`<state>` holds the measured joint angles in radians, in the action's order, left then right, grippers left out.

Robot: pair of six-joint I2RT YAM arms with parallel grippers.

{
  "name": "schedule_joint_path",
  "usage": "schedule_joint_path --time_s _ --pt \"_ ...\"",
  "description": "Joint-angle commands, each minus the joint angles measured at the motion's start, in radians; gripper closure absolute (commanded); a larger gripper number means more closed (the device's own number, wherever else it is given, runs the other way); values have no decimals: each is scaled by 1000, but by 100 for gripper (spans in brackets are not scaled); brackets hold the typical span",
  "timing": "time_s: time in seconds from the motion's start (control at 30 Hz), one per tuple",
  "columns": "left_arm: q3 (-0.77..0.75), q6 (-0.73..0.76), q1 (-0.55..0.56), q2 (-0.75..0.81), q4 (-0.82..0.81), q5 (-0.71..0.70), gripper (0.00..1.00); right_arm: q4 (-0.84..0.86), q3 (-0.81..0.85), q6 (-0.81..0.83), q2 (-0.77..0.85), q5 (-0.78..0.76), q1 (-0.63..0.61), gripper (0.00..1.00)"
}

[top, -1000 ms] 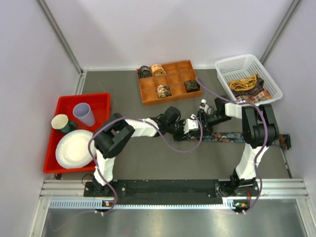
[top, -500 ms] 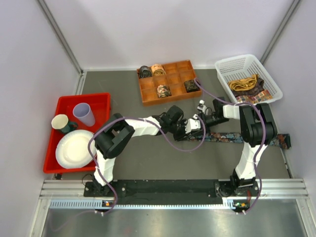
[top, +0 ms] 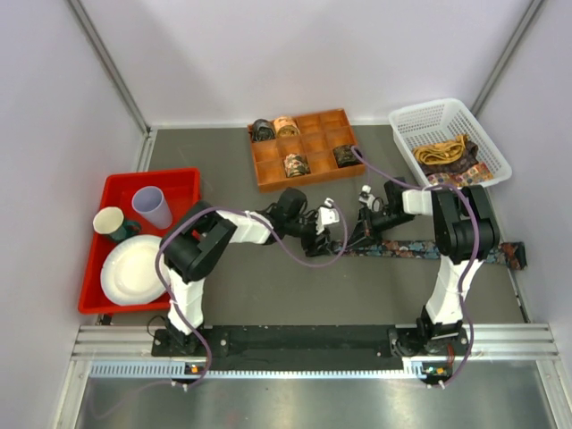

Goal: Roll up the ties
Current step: Roll the tie at the center of the board.

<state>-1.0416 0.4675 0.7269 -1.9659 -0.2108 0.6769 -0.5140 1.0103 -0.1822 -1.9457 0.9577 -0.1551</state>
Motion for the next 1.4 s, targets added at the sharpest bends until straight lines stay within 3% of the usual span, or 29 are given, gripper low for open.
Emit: schedule_joint_path --time_s 0.0,0.13,0.3,0.43,0.5,0.6,0.73,0.83,0.97,1.03,1.37 --pt "87 -101 -26 -45 -131 107 29 43 19 4 -32 -281 -18 100" --pt "114 -158 -11 -99 -289 182 29 43 27 -10 -36 -323 -20 100" --pt "141 -182 19 -137 -419 158 29 2 53 0 -61 -355 -30 100" --pt "124 -213 25 -175 -453 124 33 -20 63 3 -52 -401 -43 100" --pt "115 -196 26 -191 -452 122 40 -29 67 4 -55 -407 -47 100" --pt "97 -136 25 -206 -380 107 58 -29 68 12 -53 -384 -46 100" --pt "72 -57 23 -168 -134 49 76 -85 105 56 -65 -288 -46 100" --pt "32 14 23 -143 26 -9 86 -139 139 87 -67 -139 -9 86" --pt "-21 79 25 -146 212 -92 86 -223 159 157 -16 7 66 62" --pt "-46 77 29 -165 277 -146 85 -250 162 217 1 65 71 54" --pt "-152 76 80 -192 448 -287 82 -118 105 115 -15 148 26 58"
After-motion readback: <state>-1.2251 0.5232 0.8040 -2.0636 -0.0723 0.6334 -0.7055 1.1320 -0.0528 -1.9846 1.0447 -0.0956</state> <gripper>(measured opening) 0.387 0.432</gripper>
